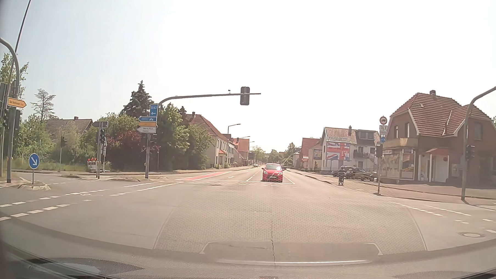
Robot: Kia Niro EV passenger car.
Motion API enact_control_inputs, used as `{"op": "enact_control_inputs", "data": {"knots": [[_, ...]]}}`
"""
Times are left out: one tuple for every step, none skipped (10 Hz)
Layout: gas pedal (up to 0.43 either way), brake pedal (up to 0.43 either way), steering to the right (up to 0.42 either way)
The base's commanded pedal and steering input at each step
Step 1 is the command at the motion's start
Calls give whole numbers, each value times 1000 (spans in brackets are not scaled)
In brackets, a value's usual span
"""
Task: Follow the waypoints while adhering to traffic rules and regulations
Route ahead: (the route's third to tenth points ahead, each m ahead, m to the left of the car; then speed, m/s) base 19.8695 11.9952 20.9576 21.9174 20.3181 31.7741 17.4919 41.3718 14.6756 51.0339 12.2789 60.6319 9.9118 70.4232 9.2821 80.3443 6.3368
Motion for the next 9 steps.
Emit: {"op": "enact_control_inputs", "data": {"knots": [[169,0,-102],[169,0,-125],[169,0,-156],[169,0,-184],[169,0,-207],[169,0,-231],[169,0,-254],[169,0,-270],[169,0,-277]]}}
